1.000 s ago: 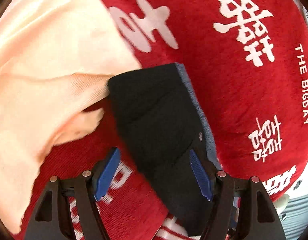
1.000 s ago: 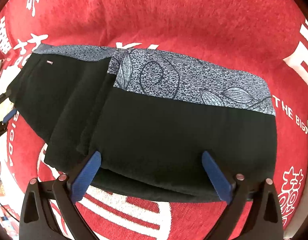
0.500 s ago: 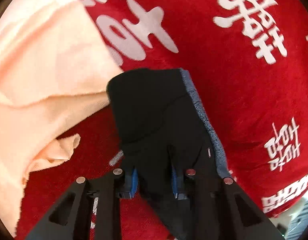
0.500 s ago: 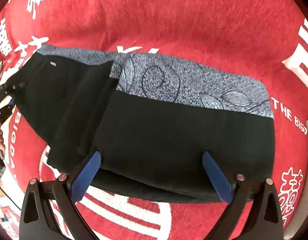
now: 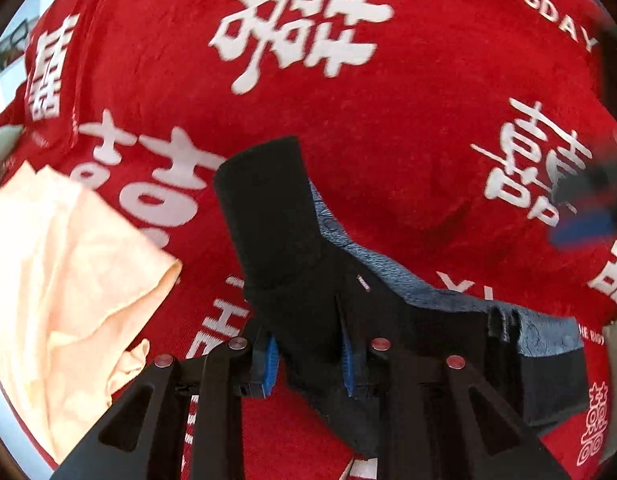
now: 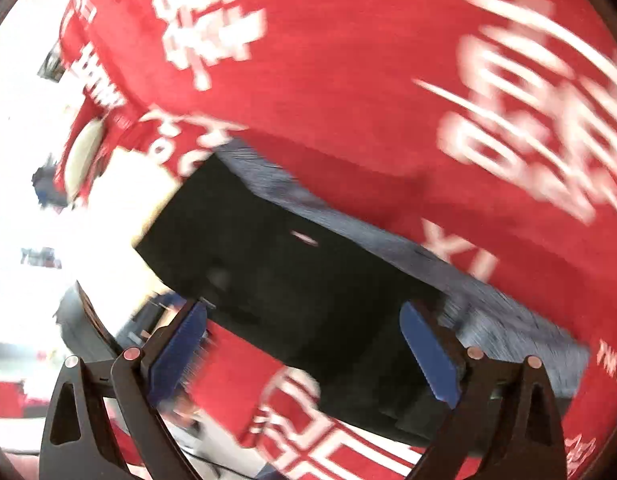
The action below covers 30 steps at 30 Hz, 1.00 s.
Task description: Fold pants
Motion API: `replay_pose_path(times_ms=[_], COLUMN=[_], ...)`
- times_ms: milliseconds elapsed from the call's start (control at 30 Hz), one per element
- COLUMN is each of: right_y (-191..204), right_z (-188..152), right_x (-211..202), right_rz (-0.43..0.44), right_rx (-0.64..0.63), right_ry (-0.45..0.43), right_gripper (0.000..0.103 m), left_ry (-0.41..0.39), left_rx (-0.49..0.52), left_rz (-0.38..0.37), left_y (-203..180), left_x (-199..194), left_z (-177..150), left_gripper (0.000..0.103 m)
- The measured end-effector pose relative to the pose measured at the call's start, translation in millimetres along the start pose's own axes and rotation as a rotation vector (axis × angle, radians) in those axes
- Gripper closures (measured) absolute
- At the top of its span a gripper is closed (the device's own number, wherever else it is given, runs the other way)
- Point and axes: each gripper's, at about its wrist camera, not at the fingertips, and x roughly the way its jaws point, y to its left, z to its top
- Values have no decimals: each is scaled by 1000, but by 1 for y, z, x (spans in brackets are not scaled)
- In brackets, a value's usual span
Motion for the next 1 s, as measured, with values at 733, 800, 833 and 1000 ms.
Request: replay_pose_path(times_ms=[733,800,833,1000], right_y=[25,-7,-21,-114], right_z=[28,4,-7,-81], right_x=[18,-17,-31,-93], right_rz=[19,94,126,252], right_rx=[-61,-12,17,161], right_ry=[136,53,23,-151], right_gripper=[84,85,85,86], left_ry=[-90,-93,-94,-68], left_rx=[314,379,416,591], left_rz=[-105,-148,-171,-270], left_y=[-111,-136,-151,-226], left_x=[-56,-66,-72,-90], left_z=[-2,-6,-10,-37], left_gripper=[77,77,77,77])
